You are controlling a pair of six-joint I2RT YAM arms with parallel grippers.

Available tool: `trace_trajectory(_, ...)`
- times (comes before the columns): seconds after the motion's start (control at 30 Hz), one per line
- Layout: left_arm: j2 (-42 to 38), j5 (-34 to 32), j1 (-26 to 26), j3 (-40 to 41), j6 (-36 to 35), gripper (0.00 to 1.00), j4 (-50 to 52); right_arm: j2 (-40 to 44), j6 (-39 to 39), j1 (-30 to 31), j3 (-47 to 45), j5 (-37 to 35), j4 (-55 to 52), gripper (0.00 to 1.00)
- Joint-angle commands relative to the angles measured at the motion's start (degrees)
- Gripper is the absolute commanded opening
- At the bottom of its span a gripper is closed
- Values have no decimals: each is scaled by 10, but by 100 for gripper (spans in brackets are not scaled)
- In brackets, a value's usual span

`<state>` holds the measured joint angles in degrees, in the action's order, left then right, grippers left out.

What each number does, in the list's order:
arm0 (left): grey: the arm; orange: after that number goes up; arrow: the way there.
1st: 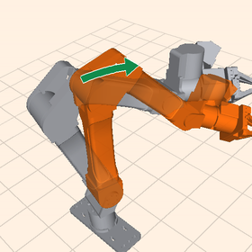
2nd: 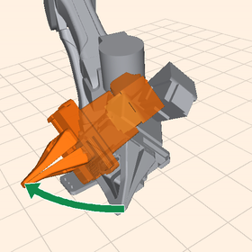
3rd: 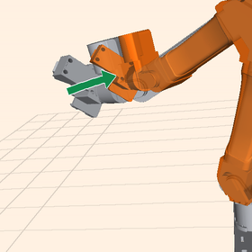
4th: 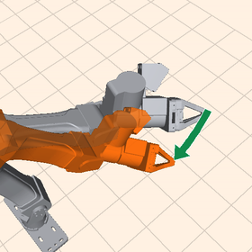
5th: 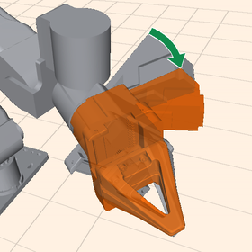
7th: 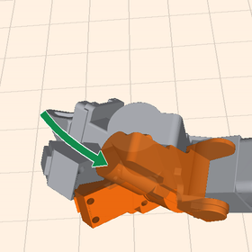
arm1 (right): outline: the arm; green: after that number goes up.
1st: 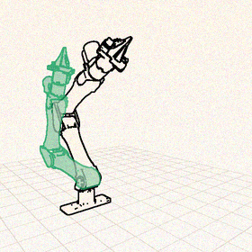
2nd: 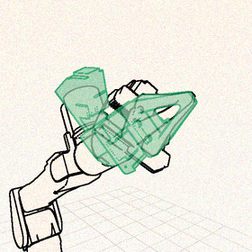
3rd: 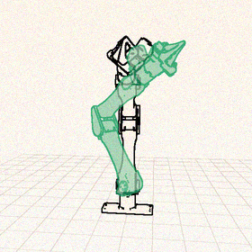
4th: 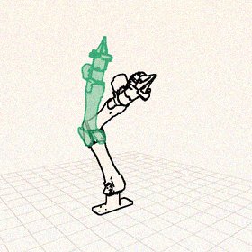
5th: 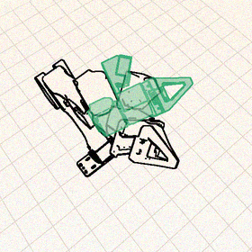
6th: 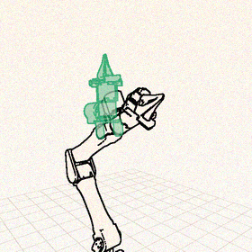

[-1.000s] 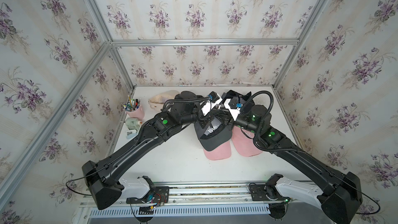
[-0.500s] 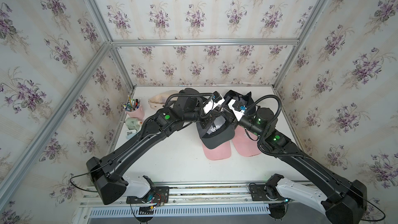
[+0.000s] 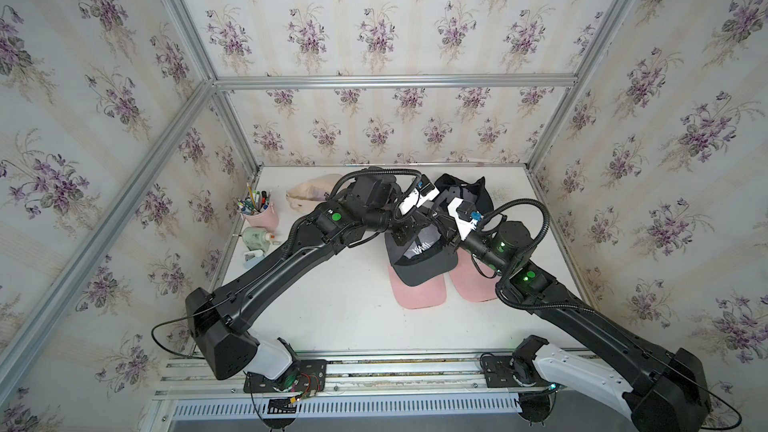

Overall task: Open the adjustable buckle of the baseball cap
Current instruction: Pull the adjustable strap on the baseball cap.

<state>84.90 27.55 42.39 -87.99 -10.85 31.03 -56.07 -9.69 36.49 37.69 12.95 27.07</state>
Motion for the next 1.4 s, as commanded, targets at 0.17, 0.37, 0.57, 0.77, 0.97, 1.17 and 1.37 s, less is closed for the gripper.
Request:
trace_trajectory(0.17, 8, 15, 0, 7, 44, 0, -35, 3, 84, 1, -12, -53, 111, 0)
trace_trajectory(0.37, 14, 21, 0, 9, 59, 0, -39, 6, 103, 1, -20, -67, 138, 0)
trace_trajectory(0.57, 14, 26, 0, 23, 70, 0, -47, 9, 122, 1, -24, -80, 158, 0)
trace_trajectory(0.77, 7, 5, 0, 43, 66, 0, -44, 14, 131, 1, -13, -96, 157, 0)
trace_trajectory(0.97, -10, -32, 0, 59, 58, 1, -60, 18, 151, 1, 8, -104, 140, 0)
trace_trajectory(1.17, -35, -125, 1, 74, 66, 37, -144, 2, 178, 1, 41, -136, 93, 0)
trace_trajectory(1.37, -94, -205, 43, 94, 49, 59, -211, -25, 215, 1, 74, -188, 64, 0)
